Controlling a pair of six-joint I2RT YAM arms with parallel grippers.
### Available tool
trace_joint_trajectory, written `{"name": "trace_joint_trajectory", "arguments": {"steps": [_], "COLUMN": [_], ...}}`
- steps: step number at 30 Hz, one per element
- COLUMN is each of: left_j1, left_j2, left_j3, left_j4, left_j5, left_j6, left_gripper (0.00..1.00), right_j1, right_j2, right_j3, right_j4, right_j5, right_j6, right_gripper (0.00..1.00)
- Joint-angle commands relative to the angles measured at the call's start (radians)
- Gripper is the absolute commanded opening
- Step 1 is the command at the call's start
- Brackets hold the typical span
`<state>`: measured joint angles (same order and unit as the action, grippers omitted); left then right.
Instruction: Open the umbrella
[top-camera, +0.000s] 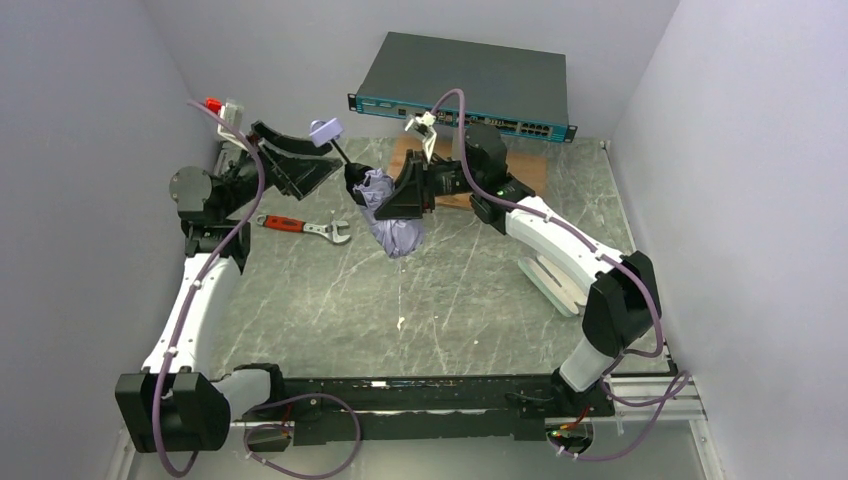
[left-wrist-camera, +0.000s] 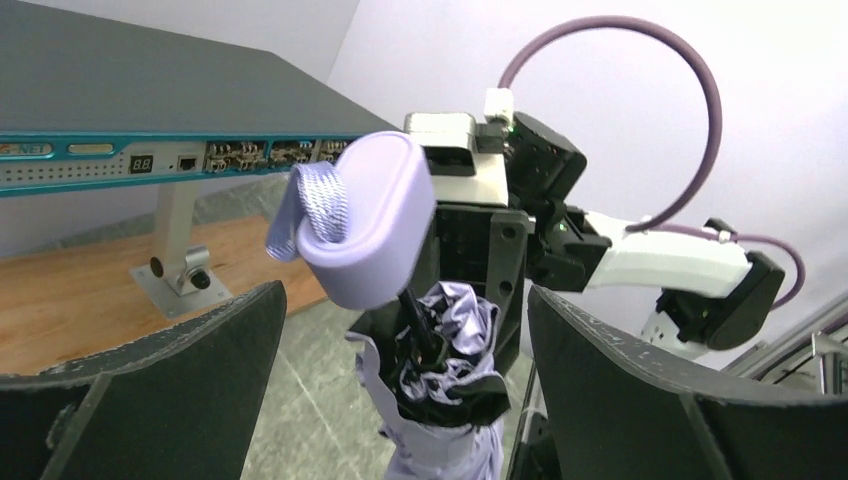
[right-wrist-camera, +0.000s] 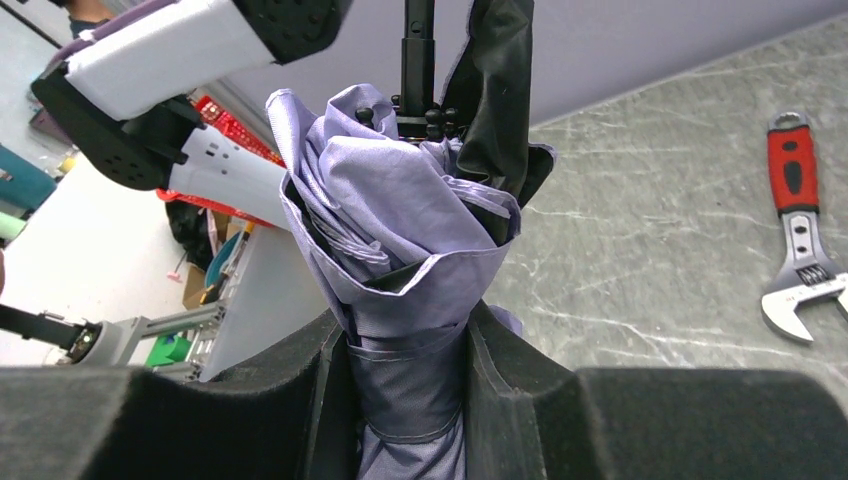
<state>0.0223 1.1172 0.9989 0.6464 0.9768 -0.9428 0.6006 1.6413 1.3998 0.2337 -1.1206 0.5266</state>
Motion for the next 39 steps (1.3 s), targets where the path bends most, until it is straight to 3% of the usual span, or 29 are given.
{"name": "trace_joint_trajectory", "arguments": {"steps": [1, 10, 13, 15, 17, 20, 21, 29, 34, 38, 39], "left_j1": [-0.028, -0.059, -0.062, -0.06, -0.053, -0.052, -0.052, -0.055, -0.047, -0.034, -0.029], "left_j2": [0.011, 0.067, 0.077, 0.076, 0.077, 0.077, 0.077, 0.073, 0.088, 0.103, 0.108], "left_j3": [0.032, 0.101, 0.112, 0.12, 0.129, 0.145, 0.147, 0.157, 0.216, 0.321, 0.333], "left_j4": [0.104, 0.119, 0.145, 0.151, 0.149, 0.149, 0.15, 0.146, 0.178, 0.12, 0.138], "left_j5": [-0.108, -0.205, -0.211, -0.211, -0.218, -0.205, -0.201, -0.188, -0.168, -0.161, -0.159], "left_j6": [-0.101, -0.165, -0.173, -0.176, -0.189, -0.198, -0.199, -0.205, -0.16, -0.081, -0.091], "left_gripper": [0.9, 0.47, 0.17, 0.01, 0.0, 0.0, 0.0, 0.0, 0.0, 0.0, 0.0], "right_j1": [0.028, 0.093, 0.11, 0.113, 0.111, 0.103, 0.098, 0.131, 0.131, 0.142, 0.148], "right_j2": [-0.009, 0.005, 0.017, 0.024, 0.024, 0.013, 0.011, 0.046, 0.047, 0.037, 0.036], "right_j3": [0.058, 0.048, 0.055, 0.058, 0.052, 0.05, 0.053, 0.085, -0.005, -0.085, -0.102], "right_j4": [0.136, 0.269, 0.282, 0.277, 0.246, 0.121, 0.091, -0.024, -0.064, -0.146, -0.157], "right_j5": [0.007, 0.191, 0.213, 0.212, 0.204, 0.204, 0.201, 0.214, 0.201, 0.167, 0.171], "right_j6": [0.064, 0.131, 0.129, 0.13, 0.109, 0.01, -0.014, -0.165, -0.295, -0.452, -0.482], "right_gripper": [0.0, 0.05, 0.13, 0.31, 0.57, 0.85, 0.98, 1.0, 0.99, 0.91, 0.8]}}
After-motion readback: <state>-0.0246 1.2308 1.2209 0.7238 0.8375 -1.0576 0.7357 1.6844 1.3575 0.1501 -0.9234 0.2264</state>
